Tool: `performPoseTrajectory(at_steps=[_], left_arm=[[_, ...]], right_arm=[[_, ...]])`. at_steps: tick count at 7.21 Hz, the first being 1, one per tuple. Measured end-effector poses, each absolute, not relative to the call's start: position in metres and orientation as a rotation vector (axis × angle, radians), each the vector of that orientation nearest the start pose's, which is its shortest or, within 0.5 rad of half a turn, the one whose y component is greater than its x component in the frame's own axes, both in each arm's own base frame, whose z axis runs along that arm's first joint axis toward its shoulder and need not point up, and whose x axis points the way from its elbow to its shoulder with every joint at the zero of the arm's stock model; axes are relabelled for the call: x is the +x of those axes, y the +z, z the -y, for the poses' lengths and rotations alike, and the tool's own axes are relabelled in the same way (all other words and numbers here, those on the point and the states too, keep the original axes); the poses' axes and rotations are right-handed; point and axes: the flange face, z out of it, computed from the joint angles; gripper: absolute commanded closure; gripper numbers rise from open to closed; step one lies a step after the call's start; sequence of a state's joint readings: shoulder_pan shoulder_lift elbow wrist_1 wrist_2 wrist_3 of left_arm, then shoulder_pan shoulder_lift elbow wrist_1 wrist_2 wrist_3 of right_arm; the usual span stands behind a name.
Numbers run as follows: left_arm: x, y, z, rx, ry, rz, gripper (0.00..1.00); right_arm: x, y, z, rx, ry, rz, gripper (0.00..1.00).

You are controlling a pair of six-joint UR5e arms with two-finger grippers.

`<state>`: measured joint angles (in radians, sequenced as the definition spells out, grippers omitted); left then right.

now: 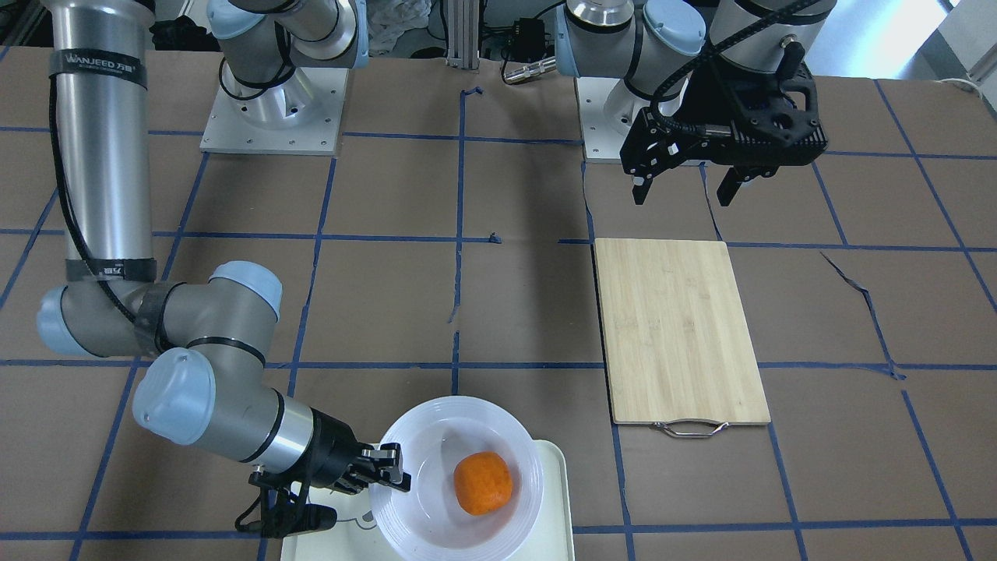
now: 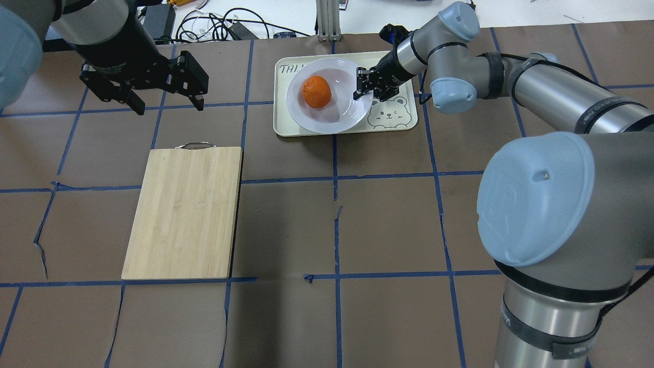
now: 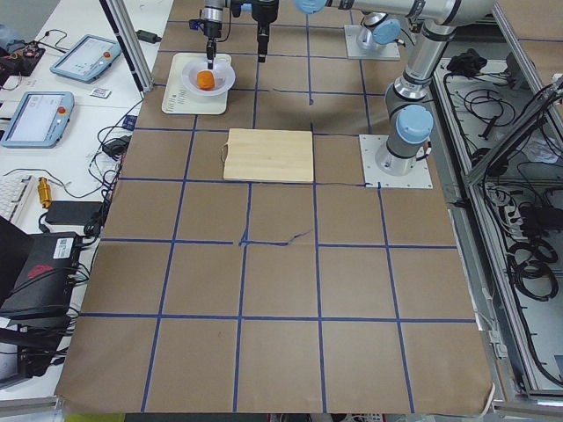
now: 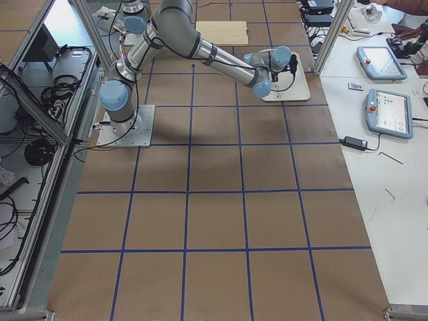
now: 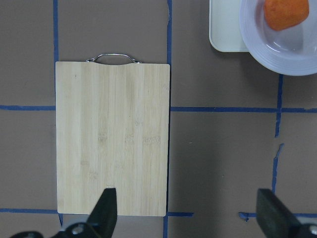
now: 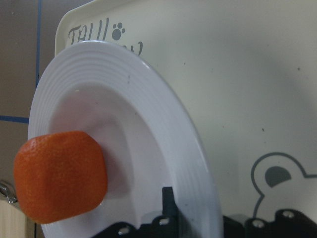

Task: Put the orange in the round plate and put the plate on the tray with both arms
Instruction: 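Slide the plate with the right gripper onto the bear-printed tray, then open the right gripper and release the plate on the tray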

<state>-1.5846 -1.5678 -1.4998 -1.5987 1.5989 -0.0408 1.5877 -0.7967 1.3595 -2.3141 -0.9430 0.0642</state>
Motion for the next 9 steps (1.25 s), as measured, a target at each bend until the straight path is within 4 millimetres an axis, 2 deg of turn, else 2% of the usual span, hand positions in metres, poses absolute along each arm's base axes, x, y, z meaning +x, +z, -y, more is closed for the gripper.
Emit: performPoseTrajectory(at_steps=[4, 5, 7, 8, 9], left_arm=[[-0.138, 0.522, 0.491, -0.042, -0.071, -3.118, 0.0], [-0.138, 0.522, 0.491, -0.042, -0.071, -3.118, 0.0], [-0.138, 0.522, 0.491, -0.041, -0.07, -3.119, 0.0], [-0.138, 0.522, 0.491, -0.041, -0.07, -3.119, 0.0], [-0.138, 0.522, 0.491, -0.041, -0.07, -3.119, 0.0]], right_arm=[[0.184, 0.178, 0.754, 0.024, -0.19, -2.504, 1.0], [0.182, 0.173, 0.755, 0.037, -0.181, -2.504, 0.01], [0.181, 0.166, 0.756, 0.059, -0.167, -2.504, 0.0], [0.18, 0.172, 0.758, 0.064, -0.179, -2.509, 0.0], [0.178, 0.186, 0.76, 0.075, -0.196, -2.52, 0.0]])
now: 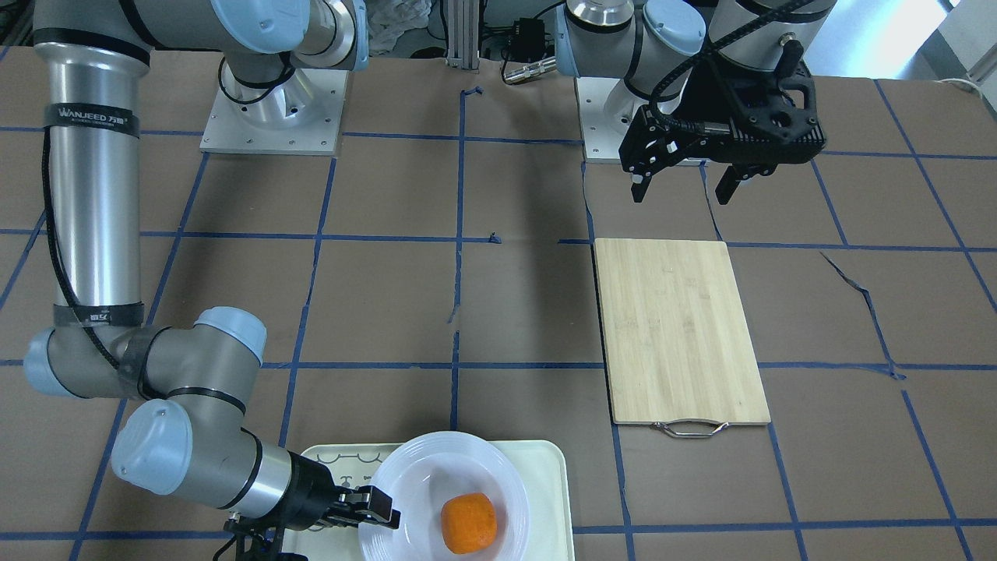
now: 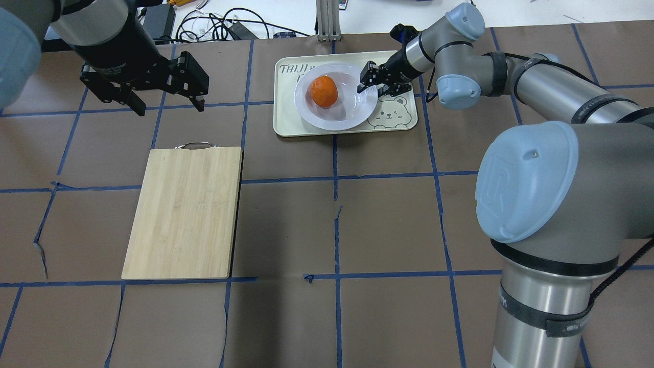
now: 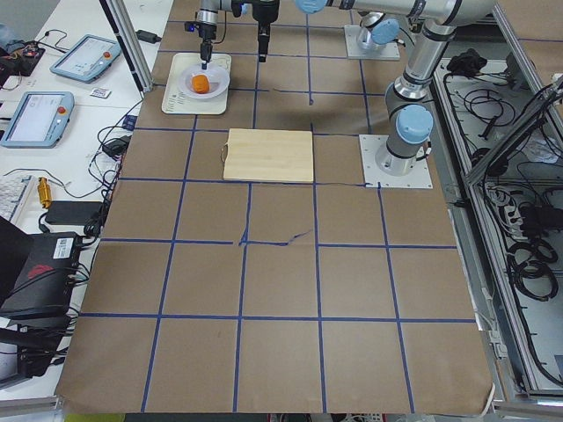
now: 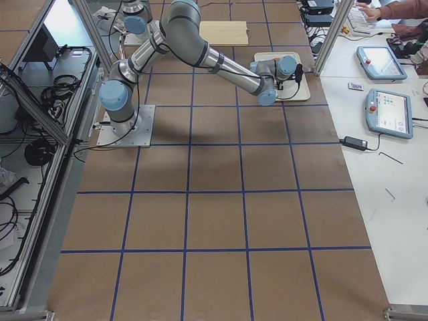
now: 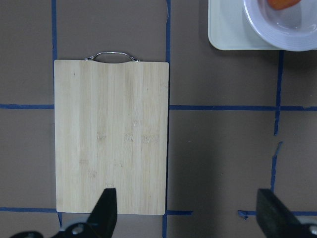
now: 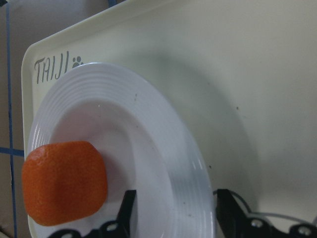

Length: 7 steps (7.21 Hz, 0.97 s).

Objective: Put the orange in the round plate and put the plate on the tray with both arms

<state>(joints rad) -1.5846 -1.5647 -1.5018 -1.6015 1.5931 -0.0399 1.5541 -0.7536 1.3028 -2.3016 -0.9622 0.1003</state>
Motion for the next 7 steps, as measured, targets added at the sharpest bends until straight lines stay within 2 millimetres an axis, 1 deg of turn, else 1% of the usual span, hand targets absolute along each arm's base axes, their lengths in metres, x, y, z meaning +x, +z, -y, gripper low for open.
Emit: performPoseTrajectory(at_steps=[1, 2, 3, 4, 5, 6, 7], left_arm=[[-0.138, 0.522, 0.491, -0.041, -0.07, -3.119, 0.0], [-0.138, 0.522, 0.49, -0.041, -0.071, -3.12, 0.0], [-0.138, 0.522, 0.49, -0.041, -0.072, -3.119, 0.0], [-0.138, 0.522, 0.49, -0.041, -0.071, -3.12, 0.0], [-0.138, 0.522, 0.49, -0.04, -0.071, -3.12, 0.0], [-0.138, 0.523, 0.49, -0.04, -0.073, -3.119, 0.0], [-0.139, 0.523, 0.49, -0.04, -0.074, -3.118, 0.0]], right_arm=[[0.174, 0.21, 0.76, 0.091, -0.202, -2.546, 0.0], [0.168, 0.245, 0.754, 0.109, -0.198, -2.603, 0.0], [0.161, 0.284, 0.741, 0.131, -0.183, -2.691, 0.0], [0.153, 0.327, 0.719, 0.148, -0.156, -2.796, 0.0], [0.146, 0.366, 0.69, 0.158, -0.109, -2.888, 0.0], [0.14, 0.4, 0.657, 0.164, -0.06, -2.96, 0.0], [0.136, 0.425, 0.624, 0.171, -0.024, -3.016, 0.0]])
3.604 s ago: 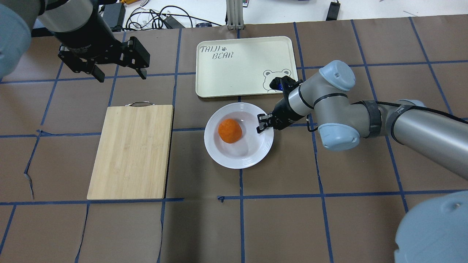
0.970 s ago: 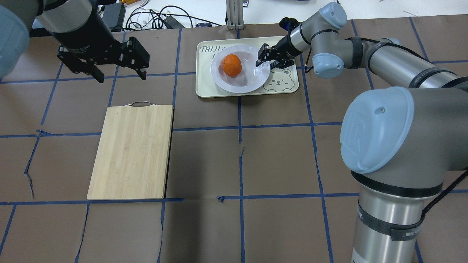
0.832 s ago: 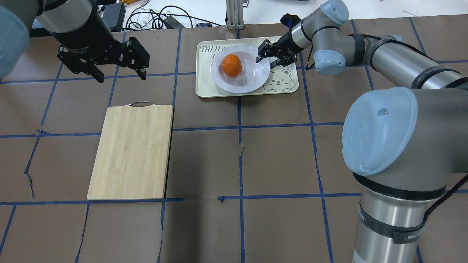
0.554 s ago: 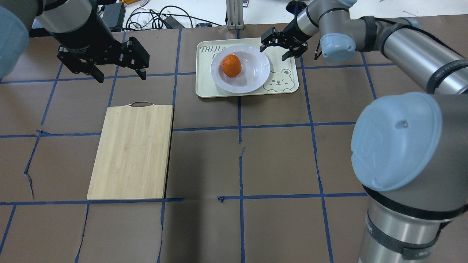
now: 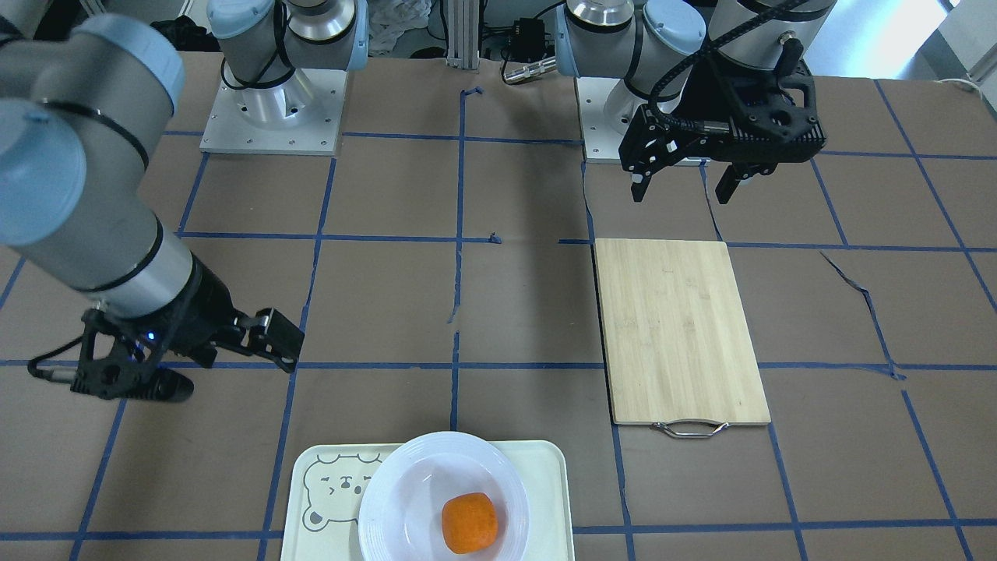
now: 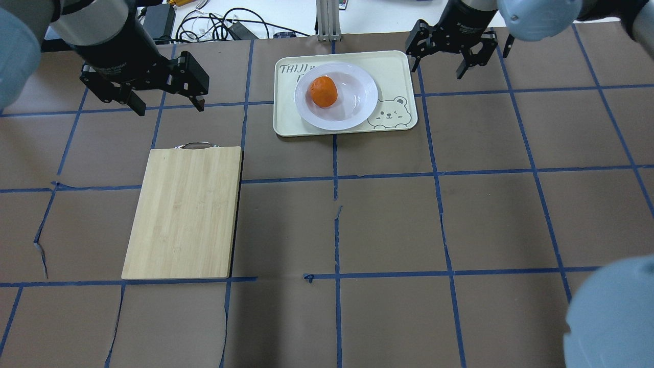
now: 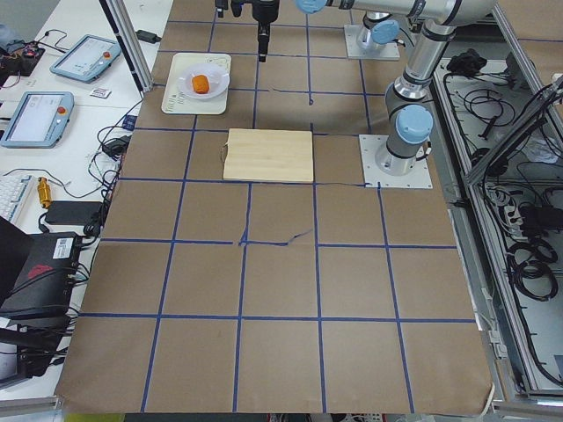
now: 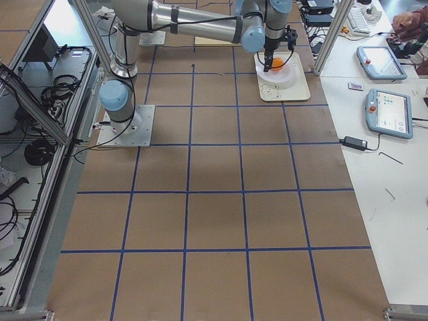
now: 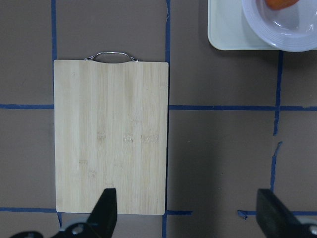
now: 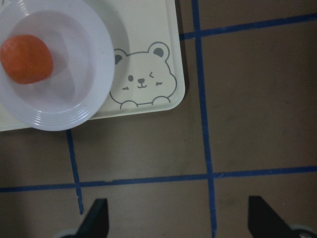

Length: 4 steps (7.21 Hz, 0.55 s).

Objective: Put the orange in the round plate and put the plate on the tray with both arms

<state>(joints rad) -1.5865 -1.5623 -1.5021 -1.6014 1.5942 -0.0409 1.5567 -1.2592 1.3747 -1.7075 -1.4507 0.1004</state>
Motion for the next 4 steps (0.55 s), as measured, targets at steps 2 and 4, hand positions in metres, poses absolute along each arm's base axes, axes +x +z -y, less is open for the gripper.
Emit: performPoseTrajectory(at_steps=[2, 4], left_arm=[[-0.139, 0.524, 0.488, -0.042, -0.072, -3.117, 0.0], [-0.138, 0.525, 0.488, -0.044, -0.074, -3.117, 0.0]], right_arm=[[0.133, 0.455, 0.56, 0.182, 0.017, -3.067, 0.0], [0.132, 0.47, 0.53, 0.184, 0.02, -3.076, 0.0]])
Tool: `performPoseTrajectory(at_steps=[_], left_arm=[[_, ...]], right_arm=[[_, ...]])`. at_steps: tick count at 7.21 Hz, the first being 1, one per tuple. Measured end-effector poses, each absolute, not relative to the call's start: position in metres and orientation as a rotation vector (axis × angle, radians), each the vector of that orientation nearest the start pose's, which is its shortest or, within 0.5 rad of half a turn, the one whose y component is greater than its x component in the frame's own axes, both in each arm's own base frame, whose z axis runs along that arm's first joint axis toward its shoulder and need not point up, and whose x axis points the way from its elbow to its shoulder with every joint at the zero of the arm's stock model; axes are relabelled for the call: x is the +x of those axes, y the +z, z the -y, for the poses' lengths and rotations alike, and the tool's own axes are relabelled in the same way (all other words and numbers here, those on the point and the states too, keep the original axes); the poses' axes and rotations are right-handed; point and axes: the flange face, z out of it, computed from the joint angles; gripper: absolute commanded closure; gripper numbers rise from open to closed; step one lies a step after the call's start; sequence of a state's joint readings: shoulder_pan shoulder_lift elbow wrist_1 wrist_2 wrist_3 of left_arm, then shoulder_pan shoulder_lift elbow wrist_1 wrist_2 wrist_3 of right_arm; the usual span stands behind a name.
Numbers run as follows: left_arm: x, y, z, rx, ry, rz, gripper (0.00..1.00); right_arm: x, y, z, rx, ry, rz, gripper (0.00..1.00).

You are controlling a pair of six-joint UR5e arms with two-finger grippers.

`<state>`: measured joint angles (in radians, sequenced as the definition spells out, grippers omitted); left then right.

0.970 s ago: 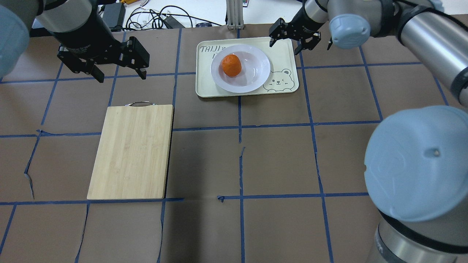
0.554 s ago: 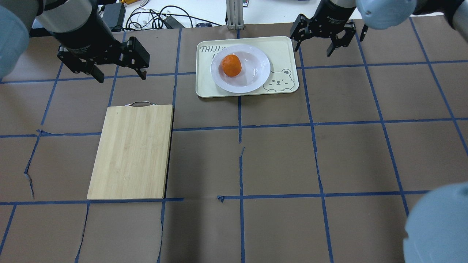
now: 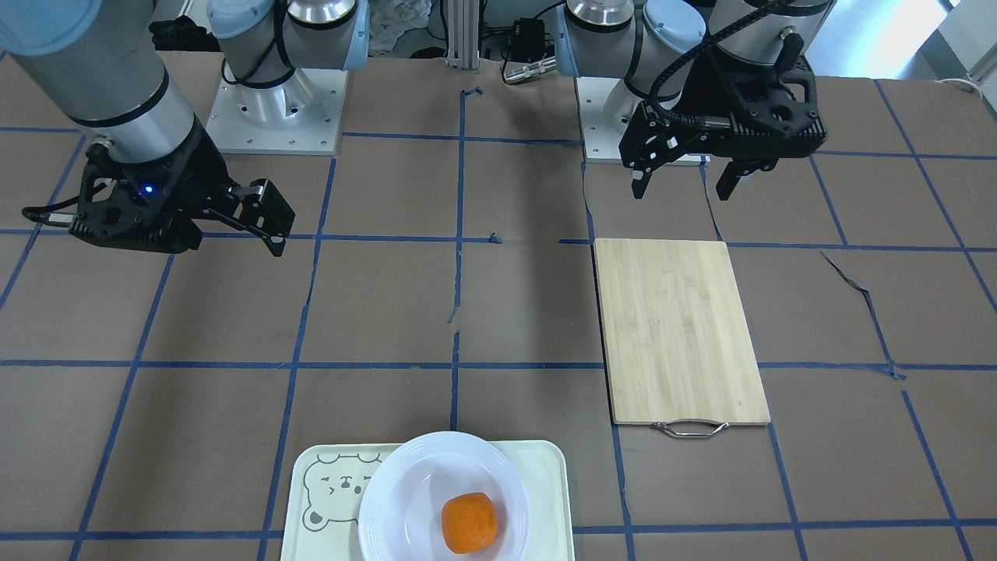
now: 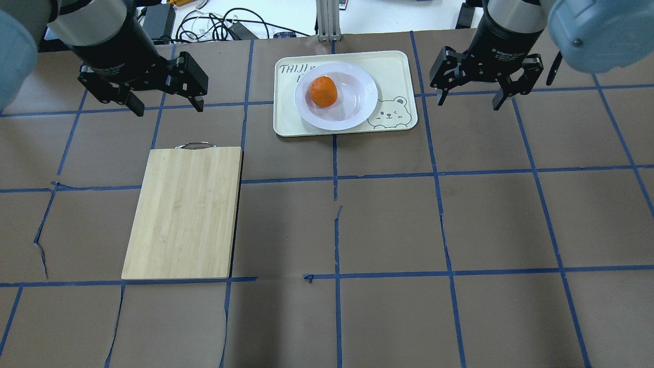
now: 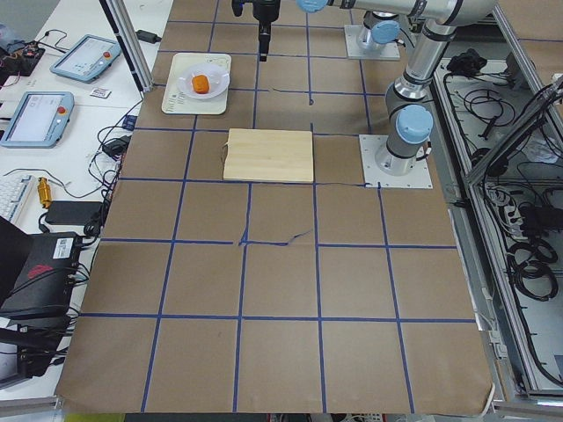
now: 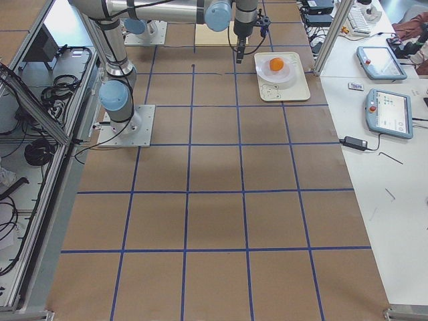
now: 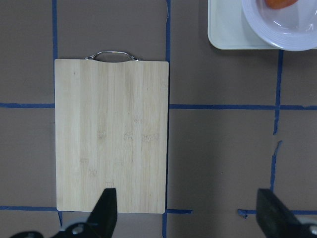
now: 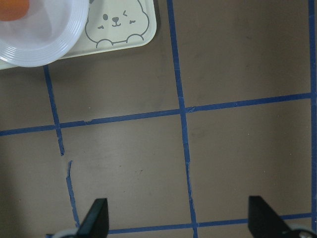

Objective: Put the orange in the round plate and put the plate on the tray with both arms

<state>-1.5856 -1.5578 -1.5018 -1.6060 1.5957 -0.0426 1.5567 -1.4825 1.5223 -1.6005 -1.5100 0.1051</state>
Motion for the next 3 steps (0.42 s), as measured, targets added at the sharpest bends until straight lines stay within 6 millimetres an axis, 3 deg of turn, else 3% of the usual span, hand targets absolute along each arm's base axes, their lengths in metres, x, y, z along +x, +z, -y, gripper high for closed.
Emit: performPoseTrajectory(at_steps=[3], left_arm=[[-0.1376, 0.5254, 0.4872, -0.044, -0.075, -3.117, 0.0]], right_arm=[[0.1275, 0.4831, 0.5191, 0.186, 0.081, -3.111, 0.0]])
